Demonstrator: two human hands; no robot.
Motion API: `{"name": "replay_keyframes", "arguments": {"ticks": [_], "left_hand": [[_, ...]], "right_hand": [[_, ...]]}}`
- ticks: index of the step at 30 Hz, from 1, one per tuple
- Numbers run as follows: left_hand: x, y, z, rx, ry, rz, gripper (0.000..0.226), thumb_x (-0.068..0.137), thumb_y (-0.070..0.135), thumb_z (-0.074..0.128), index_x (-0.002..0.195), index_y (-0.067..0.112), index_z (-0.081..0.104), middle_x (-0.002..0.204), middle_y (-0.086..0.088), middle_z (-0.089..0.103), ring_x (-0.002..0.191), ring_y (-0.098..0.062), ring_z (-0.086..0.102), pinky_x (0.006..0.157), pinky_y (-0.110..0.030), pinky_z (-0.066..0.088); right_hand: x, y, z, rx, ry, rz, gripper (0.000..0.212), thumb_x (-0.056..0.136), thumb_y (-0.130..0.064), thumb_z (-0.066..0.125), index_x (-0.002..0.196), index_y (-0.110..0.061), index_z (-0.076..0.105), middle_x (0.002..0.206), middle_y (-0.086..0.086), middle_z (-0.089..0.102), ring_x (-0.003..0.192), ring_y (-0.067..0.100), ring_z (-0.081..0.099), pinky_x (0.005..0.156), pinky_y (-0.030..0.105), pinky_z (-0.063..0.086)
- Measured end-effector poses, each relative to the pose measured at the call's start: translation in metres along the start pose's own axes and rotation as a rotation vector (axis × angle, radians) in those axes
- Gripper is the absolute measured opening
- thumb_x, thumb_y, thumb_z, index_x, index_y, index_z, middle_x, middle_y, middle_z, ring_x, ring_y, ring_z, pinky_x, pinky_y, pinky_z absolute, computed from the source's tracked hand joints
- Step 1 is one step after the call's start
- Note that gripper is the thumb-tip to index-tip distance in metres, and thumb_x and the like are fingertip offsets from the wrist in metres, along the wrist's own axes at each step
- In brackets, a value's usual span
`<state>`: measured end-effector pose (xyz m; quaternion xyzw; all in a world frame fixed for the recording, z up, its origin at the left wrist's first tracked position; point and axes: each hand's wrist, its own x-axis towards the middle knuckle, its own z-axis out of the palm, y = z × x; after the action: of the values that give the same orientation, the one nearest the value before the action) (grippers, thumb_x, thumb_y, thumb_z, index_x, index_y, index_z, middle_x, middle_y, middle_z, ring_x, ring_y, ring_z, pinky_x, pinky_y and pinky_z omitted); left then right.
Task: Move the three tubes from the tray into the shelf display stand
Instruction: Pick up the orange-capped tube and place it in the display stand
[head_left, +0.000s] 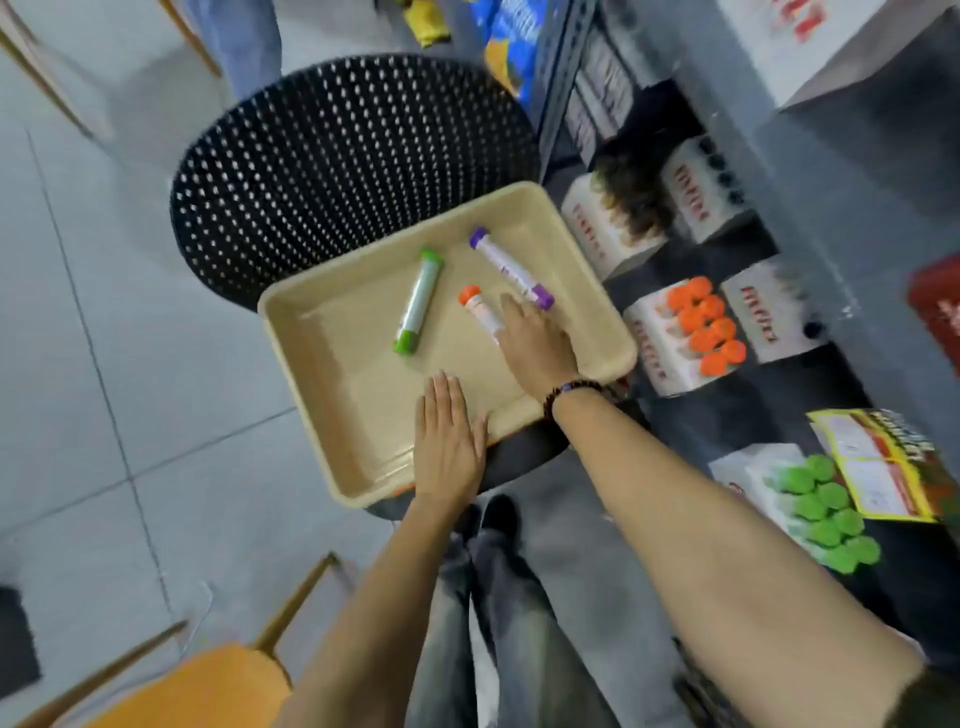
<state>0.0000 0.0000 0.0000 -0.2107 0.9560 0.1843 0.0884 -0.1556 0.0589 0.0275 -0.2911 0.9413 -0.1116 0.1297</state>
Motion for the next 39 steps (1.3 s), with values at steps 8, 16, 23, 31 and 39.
{"name": "replay_keyframes", "arguments": {"ticks": [8,16,23,31,39], "left_hand": [[0.002,-0.005,0.01,-0.022,0.048,-0.037,0.059,0.094,0.032,0.022,0.138,-0.007,0.03,0.144,-0.026,0.036,0.134,-0.04,0.033,0.11,-0.05,0.021],[0.003,-0.006,0.016,-0.04,0.056,-0.032,0.057,0.094,0.03,0.023,0.137,-0.006,0.032,0.144,-0.026,0.037,0.134,-0.039,0.034,0.109,-0.051,0.021],[0.002,-0.01,0.018,-0.038,0.022,0.012,0.054,0.097,0.028,0.025,0.14,-0.005,0.023,0.148,-0.025,0.029,0.139,-0.038,0.023,0.115,-0.044,0.011],[-0.004,0.02,-0.018,-0.026,-0.011,0.193,0.051,0.097,0.018,0.042,0.138,-0.009,0.027,0.146,-0.029,0.03,0.138,-0.04,0.025,0.115,-0.047,0.017],[-0.042,0.152,-0.053,-0.091,0.025,0.755,0.053,0.09,0.015,0.042,0.135,-0.011,0.033,0.142,-0.031,0.036,0.133,-0.044,0.034,0.11,-0.051,0.027]], "right_hand": [[0.059,-0.012,0.024,0.005,-0.135,-0.032,0.051,0.09,-0.025,0.057,0.135,-0.012,0.036,0.119,0.021,0.054,0.099,0.037,0.058,0.072,0.039,0.047],[0.071,-0.019,0.036,0.017,-0.129,-0.044,0.032,0.087,-0.021,0.06,0.115,-0.008,0.051,0.107,0.02,0.06,0.094,0.037,0.06,0.069,0.036,0.046],[0.033,-0.003,-0.012,0.418,0.023,0.106,0.032,0.076,-0.013,0.062,0.108,-0.011,0.06,0.101,0.008,0.069,0.083,0.023,0.059,0.072,0.028,0.049],[-0.066,0.032,-0.109,0.801,0.309,0.29,0.015,0.065,-0.01,0.072,0.078,-0.013,0.065,0.074,0.013,0.068,0.073,0.019,0.061,0.073,0.045,0.053],[-0.225,0.077,-0.228,0.801,0.779,0.451,0.032,0.065,0.004,0.072,0.096,-0.007,0.068,0.091,0.012,0.073,0.078,0.012,0.061,0.081,0.037,0.054]]}}
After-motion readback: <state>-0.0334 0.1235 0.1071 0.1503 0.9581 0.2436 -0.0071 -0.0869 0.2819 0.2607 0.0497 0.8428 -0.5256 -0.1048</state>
